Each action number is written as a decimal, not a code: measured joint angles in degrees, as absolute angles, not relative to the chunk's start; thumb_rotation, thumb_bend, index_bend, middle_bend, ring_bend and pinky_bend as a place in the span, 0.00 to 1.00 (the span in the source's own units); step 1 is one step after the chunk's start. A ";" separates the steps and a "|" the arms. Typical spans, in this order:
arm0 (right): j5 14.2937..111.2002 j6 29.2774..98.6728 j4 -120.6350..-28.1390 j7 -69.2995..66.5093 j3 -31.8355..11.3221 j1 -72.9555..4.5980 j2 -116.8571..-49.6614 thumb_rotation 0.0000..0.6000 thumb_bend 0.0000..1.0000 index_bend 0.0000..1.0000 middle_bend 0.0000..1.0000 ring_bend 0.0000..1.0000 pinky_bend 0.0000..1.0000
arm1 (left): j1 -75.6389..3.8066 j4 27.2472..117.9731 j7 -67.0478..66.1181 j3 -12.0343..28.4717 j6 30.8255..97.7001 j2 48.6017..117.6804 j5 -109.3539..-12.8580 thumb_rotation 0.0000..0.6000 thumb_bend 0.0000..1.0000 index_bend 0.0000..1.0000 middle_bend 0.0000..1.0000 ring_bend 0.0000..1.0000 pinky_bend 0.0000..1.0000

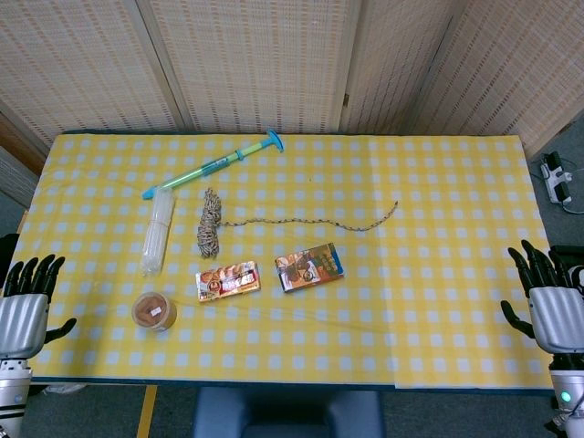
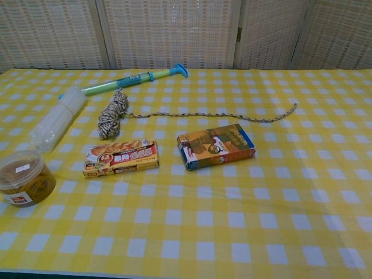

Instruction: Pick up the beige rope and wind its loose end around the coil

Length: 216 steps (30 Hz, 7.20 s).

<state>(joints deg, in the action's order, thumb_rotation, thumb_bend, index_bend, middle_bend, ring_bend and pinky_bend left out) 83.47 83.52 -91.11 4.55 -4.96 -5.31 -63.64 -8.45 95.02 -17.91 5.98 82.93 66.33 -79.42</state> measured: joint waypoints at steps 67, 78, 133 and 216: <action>86.87 88.82 -92.31 3.06 -4.45 -2.72 -61.93 1.00 0.37 0.00 0.01 0.08 0.00 | -58.34 71.44 -20.09 16.06 33.00 82.18 -17.42 1.00 0.97 0.11 0.19 0.21 0.24; 86.85 88.38 -92.61 3.37 -4.43 -2.84 -61.80 1.00 0.37 0.00 0.01 0.08 0.00 | -62.02 61.65 -16.46 14.16 29.29 87.67 -13.86 1.00 0.97 0.10 0.17 0.18 0.24; 87.30 89.19 -91.17 1.19 -4.04 -1.85 -62.47 1.00 0.37 0.00 0.01 0.08 0.00 | -57.77 68.80 -32.88 12.20 48.93 96.56 -35.31 1.00 0.36 0.18 0.18 0.23 0.26; 77.68 62.17 -89.64 10.88 -11.06 -21.97 -66.27 1.00 0.37 0.30 0.12 0.13 0.02 | -48.10 79.50 -0.71 16.50 52.83 91.42 -63.94 1.00 0.59 0.67 0.65 0.64 0.72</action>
<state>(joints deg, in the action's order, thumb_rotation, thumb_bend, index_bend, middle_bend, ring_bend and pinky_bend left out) 77.68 62.17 -89.64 10.88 -11.06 -21.97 -66.27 -48.10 79.50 -0.71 16.50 52.83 91.42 -63.94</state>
